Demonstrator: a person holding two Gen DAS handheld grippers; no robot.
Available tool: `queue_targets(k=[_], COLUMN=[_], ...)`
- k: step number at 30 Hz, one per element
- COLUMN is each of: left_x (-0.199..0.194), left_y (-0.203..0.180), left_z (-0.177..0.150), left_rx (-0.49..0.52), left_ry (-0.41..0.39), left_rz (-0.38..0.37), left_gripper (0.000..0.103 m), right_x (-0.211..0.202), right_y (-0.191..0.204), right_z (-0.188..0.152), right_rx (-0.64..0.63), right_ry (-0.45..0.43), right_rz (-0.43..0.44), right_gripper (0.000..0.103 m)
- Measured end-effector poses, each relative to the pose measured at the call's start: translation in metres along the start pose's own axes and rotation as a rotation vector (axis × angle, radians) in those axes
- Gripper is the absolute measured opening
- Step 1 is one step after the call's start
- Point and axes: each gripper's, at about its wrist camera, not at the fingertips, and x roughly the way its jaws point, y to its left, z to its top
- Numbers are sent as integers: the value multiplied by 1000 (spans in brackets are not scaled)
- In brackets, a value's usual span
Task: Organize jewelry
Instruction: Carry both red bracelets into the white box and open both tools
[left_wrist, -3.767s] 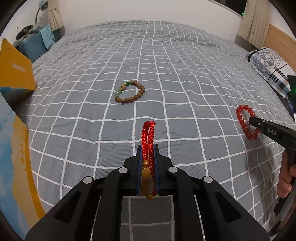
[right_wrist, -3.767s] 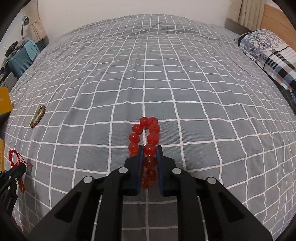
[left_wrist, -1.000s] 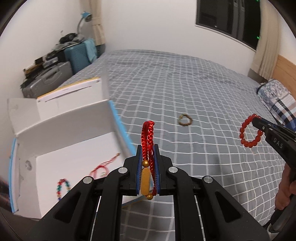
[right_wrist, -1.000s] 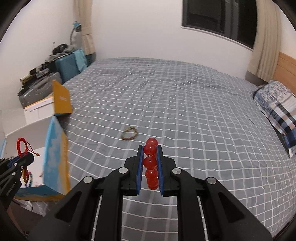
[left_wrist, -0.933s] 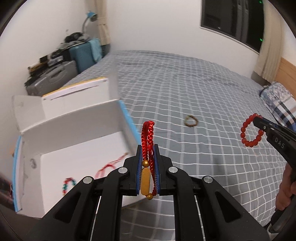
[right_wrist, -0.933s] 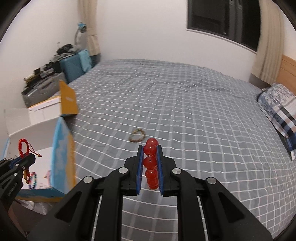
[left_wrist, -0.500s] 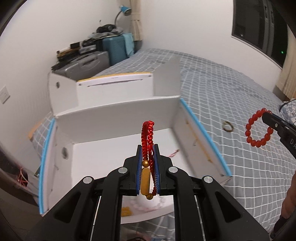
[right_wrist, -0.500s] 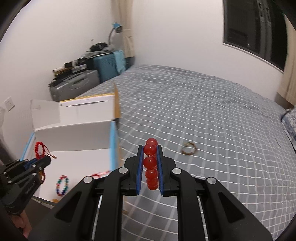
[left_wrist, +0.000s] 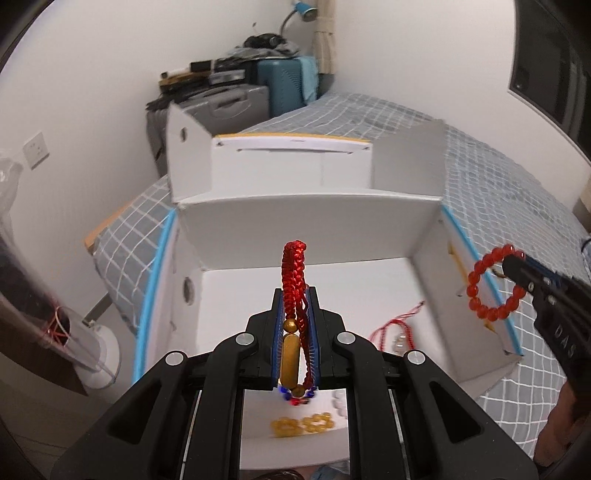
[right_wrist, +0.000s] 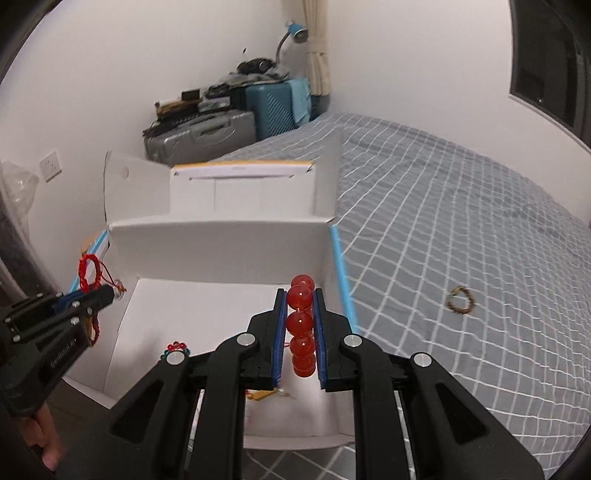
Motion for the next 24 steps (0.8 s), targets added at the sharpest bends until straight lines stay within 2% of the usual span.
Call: queue_targets(k=[13, 24], left_x=[35, 50], left_y=[27, 28], left_z=[-6, -10], left_rx=[-38, -35], left_ry=[79, 125], left_rz=[33, 29], left_gripper=[11, 14], right_x=[59, 79], right_y=[17, 21], right_z=[-14, -19], right_rx=[-9, -11], right_ry=[129, 183], right_rz=[4, 0], right_gripper=[13, 13])
